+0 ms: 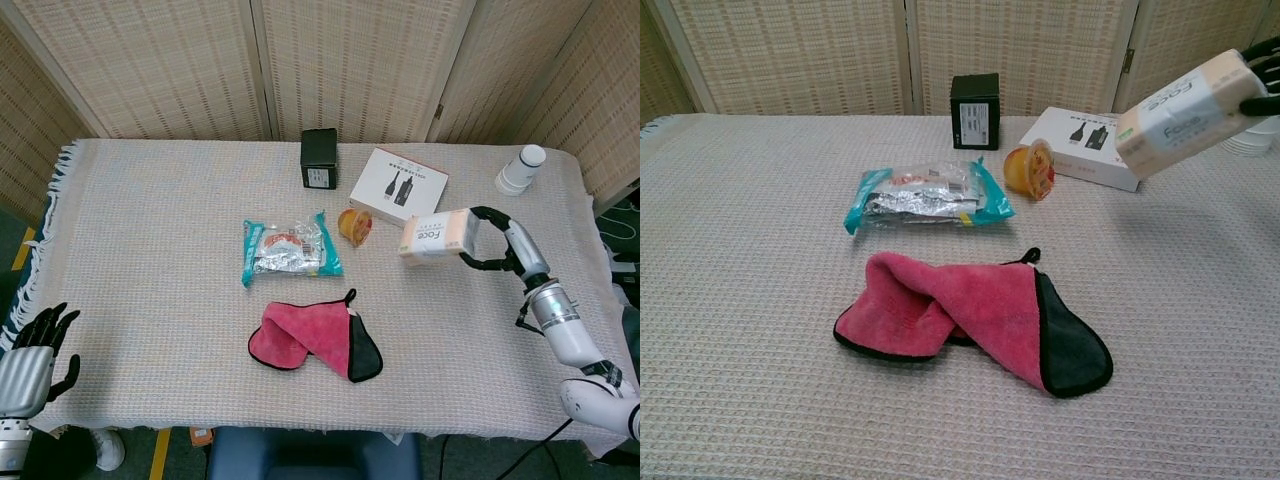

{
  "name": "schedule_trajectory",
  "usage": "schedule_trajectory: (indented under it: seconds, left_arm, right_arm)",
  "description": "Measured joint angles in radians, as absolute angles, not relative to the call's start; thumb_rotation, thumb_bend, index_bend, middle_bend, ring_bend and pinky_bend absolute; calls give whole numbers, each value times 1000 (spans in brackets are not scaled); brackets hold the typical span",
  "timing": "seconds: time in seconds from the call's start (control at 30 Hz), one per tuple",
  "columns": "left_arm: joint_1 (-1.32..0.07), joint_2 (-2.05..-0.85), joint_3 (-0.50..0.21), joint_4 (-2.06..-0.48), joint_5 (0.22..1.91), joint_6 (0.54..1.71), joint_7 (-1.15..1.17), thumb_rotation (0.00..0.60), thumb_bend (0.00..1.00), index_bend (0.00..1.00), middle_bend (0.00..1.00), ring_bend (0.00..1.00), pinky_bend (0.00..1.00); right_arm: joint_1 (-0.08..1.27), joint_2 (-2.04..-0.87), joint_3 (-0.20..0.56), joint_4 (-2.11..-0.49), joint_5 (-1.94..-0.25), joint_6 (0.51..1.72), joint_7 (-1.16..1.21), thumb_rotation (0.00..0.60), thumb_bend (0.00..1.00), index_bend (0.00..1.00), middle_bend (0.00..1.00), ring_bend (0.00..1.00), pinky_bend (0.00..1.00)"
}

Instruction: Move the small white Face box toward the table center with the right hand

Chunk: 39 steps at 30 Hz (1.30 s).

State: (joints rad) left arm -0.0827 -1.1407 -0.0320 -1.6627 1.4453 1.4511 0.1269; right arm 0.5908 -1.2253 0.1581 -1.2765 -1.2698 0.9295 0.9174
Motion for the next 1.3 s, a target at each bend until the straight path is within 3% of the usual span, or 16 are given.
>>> schedule_trajectory:
  seconds: [0.3, 0.63, 1.1, 1.3]
  left_arm:
    - [-87, -1143, -33, -1657, 1438, 1440, 128, 600, 513, 120, 0, 0, 127]
    - [-89, -1143, -34, -1654, 1433, 1435, 124, 600, 514, 120, 0, 0, 127]
    - [-88, -1146, -30, -1657, 1439, 1438, 133, 600, 512, 120, 0, 0, 127]
    - [-87, -1146, -29, -1659, 1441, 1441, 136, 600, 513, 120, 0, 0, 127]
  right_arm:
    - [575, -1436, 102, -899, -1515, 955, 1299, 600, 562, 486, 474, 240, 0]
    - [599, -1561, 36, -700, -1577, 965, 1379, 600, 563, 486, 474, 240, 0]
    - [621, -1537, -14, -715, -1589, 898, 1268, 600, 560, 457, 474, 234, 0]
    - [629, -1495, -5, -791, -1550, 841, 1119, 600, 405, 366, 441, 178, 0]
